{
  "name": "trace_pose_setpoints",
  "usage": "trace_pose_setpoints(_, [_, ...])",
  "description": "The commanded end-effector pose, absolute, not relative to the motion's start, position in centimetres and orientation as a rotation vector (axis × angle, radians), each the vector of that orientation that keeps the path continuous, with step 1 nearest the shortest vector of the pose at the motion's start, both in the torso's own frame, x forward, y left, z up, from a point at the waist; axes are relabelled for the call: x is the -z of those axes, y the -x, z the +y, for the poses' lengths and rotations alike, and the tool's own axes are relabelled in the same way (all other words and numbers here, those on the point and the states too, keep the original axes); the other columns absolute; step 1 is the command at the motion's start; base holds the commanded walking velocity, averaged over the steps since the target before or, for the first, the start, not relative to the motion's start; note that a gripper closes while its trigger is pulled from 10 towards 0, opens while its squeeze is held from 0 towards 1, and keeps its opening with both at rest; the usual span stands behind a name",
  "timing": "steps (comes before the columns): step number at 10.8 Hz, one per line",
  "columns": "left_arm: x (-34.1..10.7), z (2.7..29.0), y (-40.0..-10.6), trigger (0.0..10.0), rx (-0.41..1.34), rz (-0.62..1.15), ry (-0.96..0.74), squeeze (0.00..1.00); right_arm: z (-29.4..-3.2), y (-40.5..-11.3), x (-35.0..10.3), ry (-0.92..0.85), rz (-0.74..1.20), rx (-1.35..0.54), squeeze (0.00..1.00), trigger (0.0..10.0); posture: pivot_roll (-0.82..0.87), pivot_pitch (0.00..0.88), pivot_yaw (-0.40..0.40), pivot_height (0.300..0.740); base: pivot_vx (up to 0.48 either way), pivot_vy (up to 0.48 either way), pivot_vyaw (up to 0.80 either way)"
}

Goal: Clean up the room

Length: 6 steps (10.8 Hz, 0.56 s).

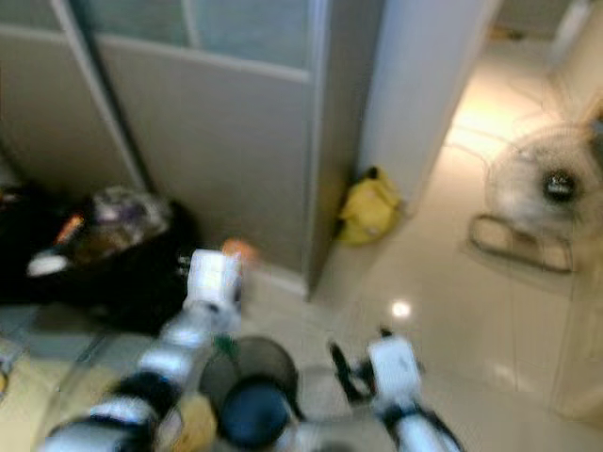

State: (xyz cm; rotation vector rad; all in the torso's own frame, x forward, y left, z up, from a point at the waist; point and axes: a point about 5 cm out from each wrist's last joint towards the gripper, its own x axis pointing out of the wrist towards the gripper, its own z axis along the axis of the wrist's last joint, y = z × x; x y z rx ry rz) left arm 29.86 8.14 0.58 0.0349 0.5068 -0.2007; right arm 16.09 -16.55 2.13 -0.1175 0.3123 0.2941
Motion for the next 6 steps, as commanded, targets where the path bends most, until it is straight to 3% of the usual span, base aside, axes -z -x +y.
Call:
trace_pose_setpoints(1, [-0.9,9.7,-30.8,10.0,0.144,0.519,-0.093,0.00,-15.7,-15.1,-2.8,0.099,0.312,-0.334,0.00,10.0,-0.21,0.127,0.062,0.740,0.000,0.000,0.00])
trace_pose_setpoints(3, [-1.8,10.4,-32.0,10.0,0.100,0.525,-0.170,0.00,-15.0,-10.9,-3.8,0.088,0.371,-0.361,0.00,10.0,-0.29,0.246,0.062,0.740,0.000,0.000,0.00])
trace_pose_setpoints(4, [-1.8,10.4,-32.0,10.0,0.100,0.525,-0.170,0.00,-15.0,-10.9,-3.8,0.088,0.371,-0.361,0.00,10.0,-0.29,0.246,0.062,0.740,0.000,0.000,0.00])
trace_pose_setpoints(5, [-1.9,10.9,-32.2,10.0,0.068,0.529,-0.190,0.00,-13.6,-8.5,-4.6,0.077,0.402,-0.408,0.00,10.0,-0.31,0.297,0.059,0.740,0.000,0.000,0.00])
trace_pose_setpoints(6, [-2.1,10.6,-32.3,10.0,0.084,0.520,-0.189,0.39,-13.0,-7.9,-5.0,0.076,0.405,-0.428,0.00,10.0,-0.31,0.314,0.057,0.740,0.000,0.000,0.00])
